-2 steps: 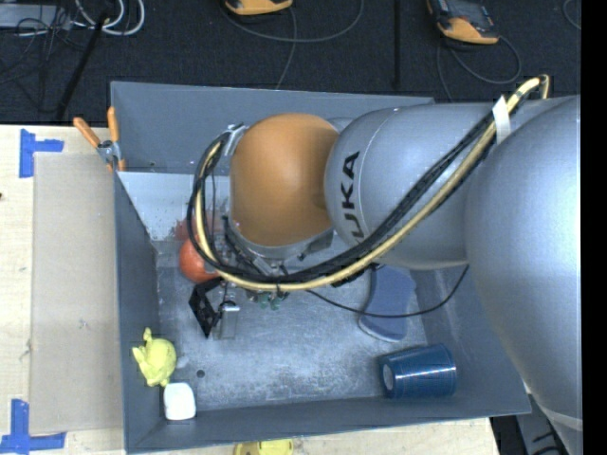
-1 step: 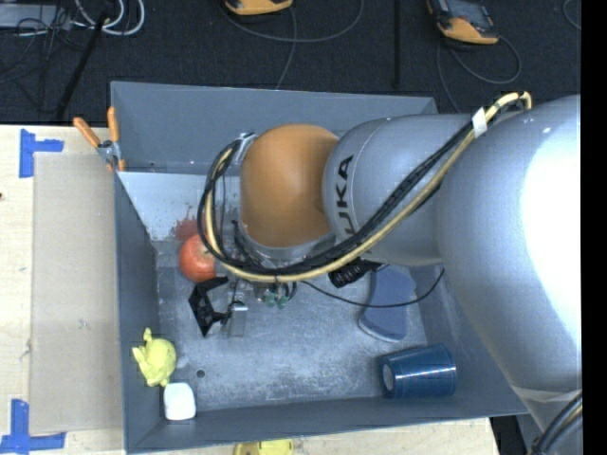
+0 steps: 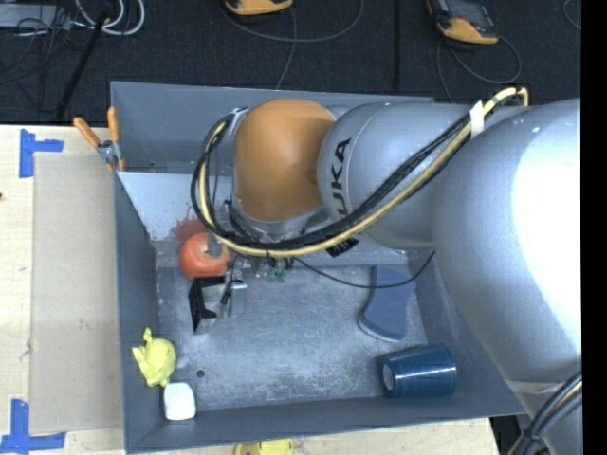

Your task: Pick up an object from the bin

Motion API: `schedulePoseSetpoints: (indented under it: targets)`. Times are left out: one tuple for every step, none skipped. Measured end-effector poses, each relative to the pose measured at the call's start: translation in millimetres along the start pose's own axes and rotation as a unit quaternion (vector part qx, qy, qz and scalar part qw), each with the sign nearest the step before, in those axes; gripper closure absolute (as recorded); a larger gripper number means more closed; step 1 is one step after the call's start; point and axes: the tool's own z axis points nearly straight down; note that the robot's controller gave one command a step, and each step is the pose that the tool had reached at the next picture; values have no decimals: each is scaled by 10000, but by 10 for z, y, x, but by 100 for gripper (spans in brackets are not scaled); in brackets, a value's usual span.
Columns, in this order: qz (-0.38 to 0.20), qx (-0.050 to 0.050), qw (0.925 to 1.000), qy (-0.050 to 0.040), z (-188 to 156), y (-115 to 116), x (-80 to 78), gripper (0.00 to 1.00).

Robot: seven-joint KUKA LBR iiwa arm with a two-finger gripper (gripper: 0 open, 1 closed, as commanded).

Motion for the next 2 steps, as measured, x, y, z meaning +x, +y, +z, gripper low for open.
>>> schedulePoseSetpoints:
  targets:
    - [34,-5,10000,-18,-34,308,-48,0]
    - [-894,-19,9960,-29,213,448,-115,100]
